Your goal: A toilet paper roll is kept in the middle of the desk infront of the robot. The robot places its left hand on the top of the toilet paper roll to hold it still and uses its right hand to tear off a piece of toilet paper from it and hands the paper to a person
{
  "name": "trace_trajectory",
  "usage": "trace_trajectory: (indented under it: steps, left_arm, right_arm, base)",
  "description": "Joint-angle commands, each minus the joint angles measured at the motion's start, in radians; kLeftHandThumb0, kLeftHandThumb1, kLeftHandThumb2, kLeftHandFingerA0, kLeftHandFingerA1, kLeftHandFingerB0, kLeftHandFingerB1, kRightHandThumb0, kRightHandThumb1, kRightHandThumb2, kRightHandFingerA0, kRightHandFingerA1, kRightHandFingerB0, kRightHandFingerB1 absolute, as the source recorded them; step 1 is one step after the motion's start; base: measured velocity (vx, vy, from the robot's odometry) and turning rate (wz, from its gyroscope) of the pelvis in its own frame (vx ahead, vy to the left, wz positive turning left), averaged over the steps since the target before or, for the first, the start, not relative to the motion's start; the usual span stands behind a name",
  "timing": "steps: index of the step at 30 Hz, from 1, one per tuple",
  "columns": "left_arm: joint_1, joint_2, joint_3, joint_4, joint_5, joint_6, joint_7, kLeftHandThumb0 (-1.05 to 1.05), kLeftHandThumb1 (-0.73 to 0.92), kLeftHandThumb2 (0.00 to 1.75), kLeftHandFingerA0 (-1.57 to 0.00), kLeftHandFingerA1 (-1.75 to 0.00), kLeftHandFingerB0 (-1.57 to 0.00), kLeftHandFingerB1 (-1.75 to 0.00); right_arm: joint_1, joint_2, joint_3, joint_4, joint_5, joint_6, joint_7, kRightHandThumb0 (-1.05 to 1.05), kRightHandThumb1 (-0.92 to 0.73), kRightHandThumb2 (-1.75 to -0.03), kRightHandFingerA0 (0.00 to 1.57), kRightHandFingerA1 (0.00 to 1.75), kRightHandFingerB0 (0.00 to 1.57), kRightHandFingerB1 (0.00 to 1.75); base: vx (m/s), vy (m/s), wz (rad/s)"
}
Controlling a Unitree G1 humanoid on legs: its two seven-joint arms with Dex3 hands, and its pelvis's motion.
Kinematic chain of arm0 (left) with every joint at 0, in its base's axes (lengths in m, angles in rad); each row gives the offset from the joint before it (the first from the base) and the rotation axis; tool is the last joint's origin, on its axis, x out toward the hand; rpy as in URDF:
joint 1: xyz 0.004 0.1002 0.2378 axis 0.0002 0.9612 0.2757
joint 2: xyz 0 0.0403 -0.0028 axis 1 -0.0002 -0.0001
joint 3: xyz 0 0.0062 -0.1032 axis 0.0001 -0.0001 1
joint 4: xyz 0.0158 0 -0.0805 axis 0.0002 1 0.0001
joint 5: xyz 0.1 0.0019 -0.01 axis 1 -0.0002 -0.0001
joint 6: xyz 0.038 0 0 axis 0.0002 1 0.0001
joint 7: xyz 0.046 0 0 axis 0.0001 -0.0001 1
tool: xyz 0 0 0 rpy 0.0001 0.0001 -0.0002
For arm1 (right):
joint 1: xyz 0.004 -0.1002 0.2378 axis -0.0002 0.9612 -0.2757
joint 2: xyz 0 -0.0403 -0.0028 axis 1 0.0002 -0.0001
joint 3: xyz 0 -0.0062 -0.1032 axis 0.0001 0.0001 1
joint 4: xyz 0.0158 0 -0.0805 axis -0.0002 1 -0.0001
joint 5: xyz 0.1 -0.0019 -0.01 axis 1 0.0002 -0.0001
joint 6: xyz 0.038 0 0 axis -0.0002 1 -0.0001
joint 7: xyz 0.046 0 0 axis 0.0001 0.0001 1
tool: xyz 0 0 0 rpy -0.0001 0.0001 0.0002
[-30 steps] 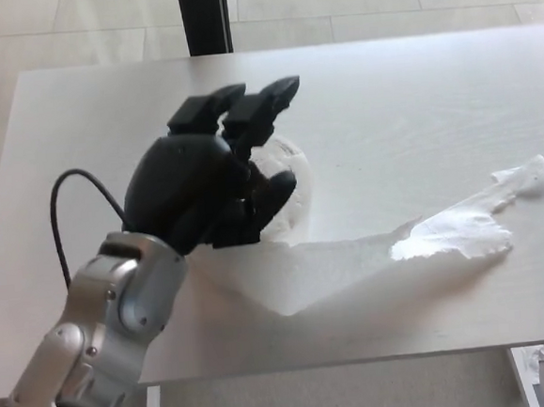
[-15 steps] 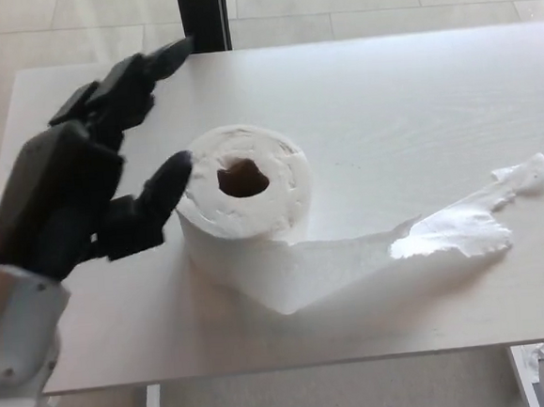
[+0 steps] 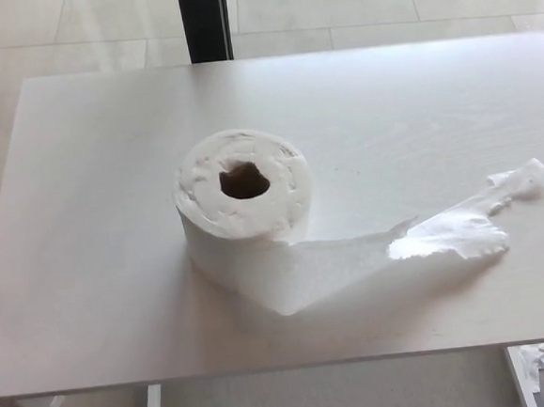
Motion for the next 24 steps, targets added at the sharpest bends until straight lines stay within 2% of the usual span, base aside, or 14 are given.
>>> trace_trajectory:
  steps: [1,2,4,5,6,7,8,10,11,14,16,17,18,24]
  left_arm:
    - [0.114,0.096,0.542,0.478,-0.417,0.119,-0.042,-0.92,0.77,1.12,-0.34,-0.66,-0.1,-0.59]
    - [-0.031,0.059,0.606,0.321,-0.545,0.239,0.016,-0.95,0.92,0.7,-0.18,-0.78,-0.07,-0.77]
    - [-0.076,0.072,0.588,0.386,-0.508,0.236,0.039,-0.86,0.72,1.11,-0.2,-0.65,-0.05,-0.6]
    - [-0.065,0.082,0.531,0.507,-0.436,0.156,0.048,-0.86,0.92,0.68,-0.5,-0.72,-0.06,-0.68]
    - [-0.041,0.073,0.485,0.559,-0.373,0.113,0.063,-0.9,0.92,0.68,-0.4,-0.75,0.0,-0.69]
    - [-0.036,0.088,0.453,0.637,-0.331,0.079,0.075,-0.91,0.74,1.12,-0.37,-0.73,-0.05,-0.55]
    - [-0.033,0.105,0.426,0.705,-0.295,0.06,0.088,-0.85,0.89,0.67,-0.73,-0.85,0.0,-0.69]
    - [-0.014,0.153,0.319,0.908,-0.187,0.007,0.103,-0.9,0.7,1.12,-0.74,-0.92,-0.06,-0.65]
    - [-0.018,0.165,0.305,0.94,-0.179,0.012,0.097,-0.82,0.85,0.66,-0.75,-0.94,-0.04,-0.73]
    - [-0.001,0.209,0.215,1.094,-0.12,0.012,0.046,-0.74,0.77,0.64,-0.73,-1.01,-0.36,-0.68]
    - [0.039,0.201,0.235,1.046,-0.173,0.079,-0.081,-0.6,0.7,0.62,-0.66,-0.79,-0.34,-0.73]
    - [0.057,0.2,0.234,1.007,-0.179,0.081,-0.106,-0.59,0.52,1.0,-0.76,-0.84,-0.34,-0.68]
    - [0.053,0.206,0.233,1.012,-0.185,0.065,-0.113,-0.64,0.71,0.61,-0.66,-0.78,-0.42,-0.7]
    - [0.013,0.242,0.22,1.078,-0.205,0.052,-0.147,-0.63,0.69,0.61,-0.68,-0.77,-0.49,-0.66]
  right_arm:
    - [0.117,-0.072,-0.567,0.225,0.508,0.099,0.151,-0.95,-0.58,-0.84,0.0,0.01,0.09,0.09]
    - [-0.166,-0.097,-0.727,0.304,0.727,0.331,0.072,-0.5,-0.64,-0.62,0.08,0.52,0.08,0.24]
    - [-0.236,-0.078,-0.769,0.345,0.779,0.336,0.032,-0.5,-0.61,-0.79,0.03,0.54,0.05,0.23]
    - [-0.222,-0.039,-0.765,0.345,0.774,0.337,0.022,-0.47,-0.72,-0.64,0.12,0.65,0.07,0.28]
    - [-0.208,-0.01,-0.756,0.36,0.769,0.318,0.036,-0.47,-0.71,-0.64,0.19,0.71,0.09,0.25]
    - [-0.188,0.018,-0.737,0.376,0.758,0.297,0.067,-0.47,-0.72,-0.64,0.13,0.62,0.07,0.24]
    - [-0.175,0.029,-0.718,0.393,0.731,0.29,0.07,-0.5,-0.7,-0.62,0.15,0.59,0.1,0.28]
    - [-0.105,0.051,-0.619,0.469,0.615,0.225,0.098,-0.57,-0.56,-0.87,0.38,0.78,0.07,0.32]
    - [-0.09,0.058,-0.604,0.472,0.6,0.216,0.114,-0.51,-0.68,-0.64,0.28,0.71,0.1,0.21]
    - [0.008,0.073,-0.479,0.537,0.478,0.145,0.18,-0.57,-0.47,-0.79,0.38,0.76,0.06,0.32]
    - [0.076,0.053,-0.345,0.615,0.349,0.108,0.217,-0.6,-0.41,-0.72,0.79,1.08,0.13,0.38]
    - [0.098,0.042,-0.301,0.621,0.311,0.101,0.236,-0.62,-0.4,-0.73,0.79,1.03,0.16,0.39]
    - [0.101,0.033,-0.29,0.629,0.31,0.097,0.268,-0.56,-0.49,-0.56,0.39,0.69,0.22,0.3]
    - [0.104,-0.047,-0.157,0.693,0.236,0.063,0.446,-0.75,-0.49,-0.88,0.21,0.6,0.16,0.44]
  base:
    - [0.0,0.0,0.0]
    - [0.0,0.0,0.0]
    - [0.0,0.0,0.0]
    - [0.0,0.0,0.0]
    - [0.0,0.0,0.0]
    - [0.0,0.0,0.0]
    - [0.0,0.0,0.0]
    - [0.0,0.0,0.0]
    - [0.0,0.0,0.0]
    - [0.0,0.0,0.0]
    - [0.0,0.0,0.0]
    - [0.0,0.0,0.0]
    - [0.0,0.0,0.0]
    - [0.0,0.0,0.0]
